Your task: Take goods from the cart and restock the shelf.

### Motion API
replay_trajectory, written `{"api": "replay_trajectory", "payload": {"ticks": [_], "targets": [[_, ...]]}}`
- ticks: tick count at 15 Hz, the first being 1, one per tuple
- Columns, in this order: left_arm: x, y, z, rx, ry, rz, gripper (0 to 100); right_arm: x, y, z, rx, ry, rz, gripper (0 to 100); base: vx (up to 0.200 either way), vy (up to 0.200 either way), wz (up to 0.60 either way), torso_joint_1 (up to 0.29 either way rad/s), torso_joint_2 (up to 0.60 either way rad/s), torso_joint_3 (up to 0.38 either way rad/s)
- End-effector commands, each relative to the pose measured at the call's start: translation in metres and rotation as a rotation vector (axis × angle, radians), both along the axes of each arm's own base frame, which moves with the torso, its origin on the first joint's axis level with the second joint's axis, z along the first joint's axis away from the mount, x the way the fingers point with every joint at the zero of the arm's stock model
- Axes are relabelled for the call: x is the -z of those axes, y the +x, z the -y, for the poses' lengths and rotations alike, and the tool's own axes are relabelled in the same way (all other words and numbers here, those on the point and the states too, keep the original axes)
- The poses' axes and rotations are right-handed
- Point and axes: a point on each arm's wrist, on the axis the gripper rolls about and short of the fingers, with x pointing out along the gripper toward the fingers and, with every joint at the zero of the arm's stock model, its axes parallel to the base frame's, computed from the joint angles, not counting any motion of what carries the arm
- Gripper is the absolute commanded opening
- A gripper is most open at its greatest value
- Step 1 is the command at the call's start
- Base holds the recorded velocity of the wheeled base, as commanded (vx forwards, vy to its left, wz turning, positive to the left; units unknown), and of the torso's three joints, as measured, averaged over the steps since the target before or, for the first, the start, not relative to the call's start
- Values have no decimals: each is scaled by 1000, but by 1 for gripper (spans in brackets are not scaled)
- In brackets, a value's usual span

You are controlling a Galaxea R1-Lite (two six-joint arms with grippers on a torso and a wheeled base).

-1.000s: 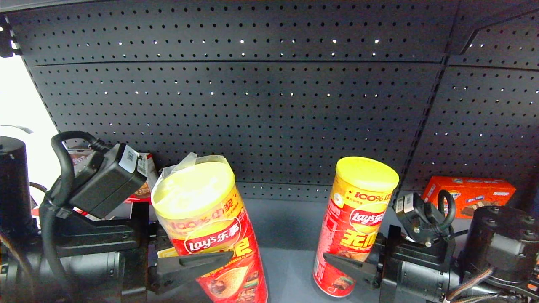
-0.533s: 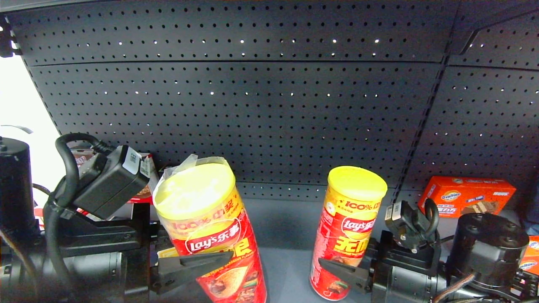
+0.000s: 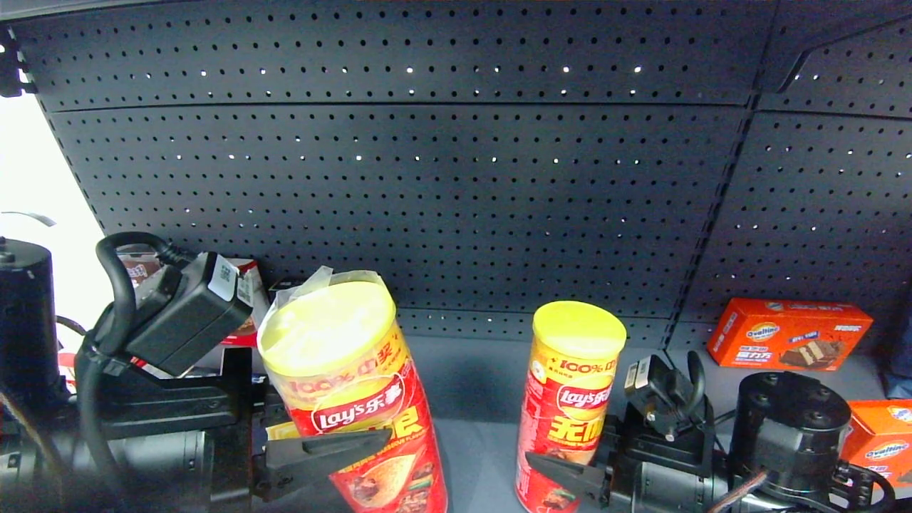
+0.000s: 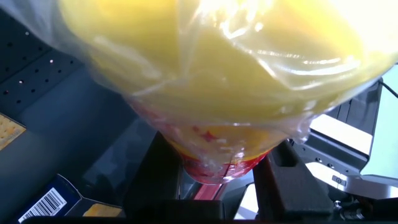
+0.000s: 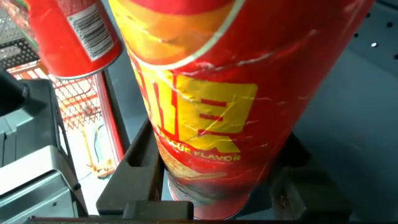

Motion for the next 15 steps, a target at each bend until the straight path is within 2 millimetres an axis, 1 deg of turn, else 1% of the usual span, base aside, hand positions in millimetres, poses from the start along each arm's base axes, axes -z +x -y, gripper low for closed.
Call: {"api": "replay_trajectory", "payload": {"ticks": [1, 2, 5, 7, 9, 11, 13, 15], "targets": [[0, 0, 0, 0, 0, 0, 0, 2, 0, 0, -2, -7, -6, 0, 0, 0, 0, 0, 0, 0], [1, 0, 0, 0, 1, -2, 0, 4, -1, -1, -4, -11, -11, 100, 0, 0, 0, 0, 0, 0], [3, -1, -1, -1, 5, -8, 0, 6, -3, 0, -5, -14, -13, 100, 0, 0, 0, 0, 0, 0], [3, 0, -2, -10, 5, -8, 0, 4, -4, 1, 19, -14, -5, 100, 0, 0, 0, 0, 0, 0], [3, -1, -3, -10, 6, -10, 0, -2, -9, 8, 43, -2, 11, 100, 0, 0, 0, 0, 0, 0], [2, 0, -3, -12, 3, -6, 0, -8, -19, 20, 58, 9, 26, 100, 0, 0, 0, 0, 0, 0], [3, -1, -3, -12, 5, -8, 0, -17, -40, 40, 79, 28, 55, 100, 0, 0, 0, 0, 0, 0], [3, -1, -3, -12, 6, -10, 0, -19, -57, 54, 88, 32, 70, 100, 0, 0, 0, 0, 0, 0]]}}
